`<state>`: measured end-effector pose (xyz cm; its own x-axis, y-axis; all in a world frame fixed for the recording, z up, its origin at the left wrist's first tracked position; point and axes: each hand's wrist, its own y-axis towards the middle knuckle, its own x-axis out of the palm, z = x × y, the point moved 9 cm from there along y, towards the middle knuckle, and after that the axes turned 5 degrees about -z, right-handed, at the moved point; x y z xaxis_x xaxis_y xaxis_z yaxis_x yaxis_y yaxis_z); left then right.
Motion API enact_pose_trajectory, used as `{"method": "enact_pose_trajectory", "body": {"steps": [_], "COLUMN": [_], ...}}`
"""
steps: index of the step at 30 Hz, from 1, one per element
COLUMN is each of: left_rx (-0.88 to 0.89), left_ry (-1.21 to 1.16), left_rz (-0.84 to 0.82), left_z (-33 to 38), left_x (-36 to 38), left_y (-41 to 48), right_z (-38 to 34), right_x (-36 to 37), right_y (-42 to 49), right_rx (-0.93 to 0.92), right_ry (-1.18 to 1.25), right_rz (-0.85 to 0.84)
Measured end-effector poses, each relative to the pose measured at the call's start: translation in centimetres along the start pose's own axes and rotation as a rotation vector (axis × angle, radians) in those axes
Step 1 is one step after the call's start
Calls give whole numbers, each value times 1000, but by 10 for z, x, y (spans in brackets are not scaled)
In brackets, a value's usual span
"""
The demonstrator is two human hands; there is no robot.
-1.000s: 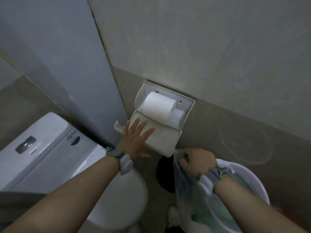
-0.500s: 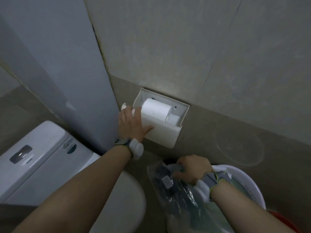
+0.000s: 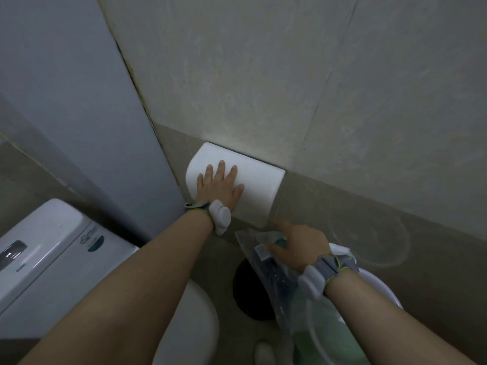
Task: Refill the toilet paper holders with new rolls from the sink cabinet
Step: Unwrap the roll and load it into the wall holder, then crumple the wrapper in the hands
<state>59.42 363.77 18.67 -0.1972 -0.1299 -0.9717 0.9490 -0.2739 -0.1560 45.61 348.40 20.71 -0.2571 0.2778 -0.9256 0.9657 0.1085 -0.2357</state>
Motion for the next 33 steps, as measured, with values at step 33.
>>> {"method": "enact_pose_trajectory", "body": {"steps": [33], "left_rx": [-78], "left_ry": [-1595], "left_rz": [122], "left_z": [-62], "left_x": [-58], "left_y": [-178], "right_z": [-189], "right_x": [-49], "right_y": [-60], "right_rx": [-450], "right_ry": [232], "right_rz": [259]}}
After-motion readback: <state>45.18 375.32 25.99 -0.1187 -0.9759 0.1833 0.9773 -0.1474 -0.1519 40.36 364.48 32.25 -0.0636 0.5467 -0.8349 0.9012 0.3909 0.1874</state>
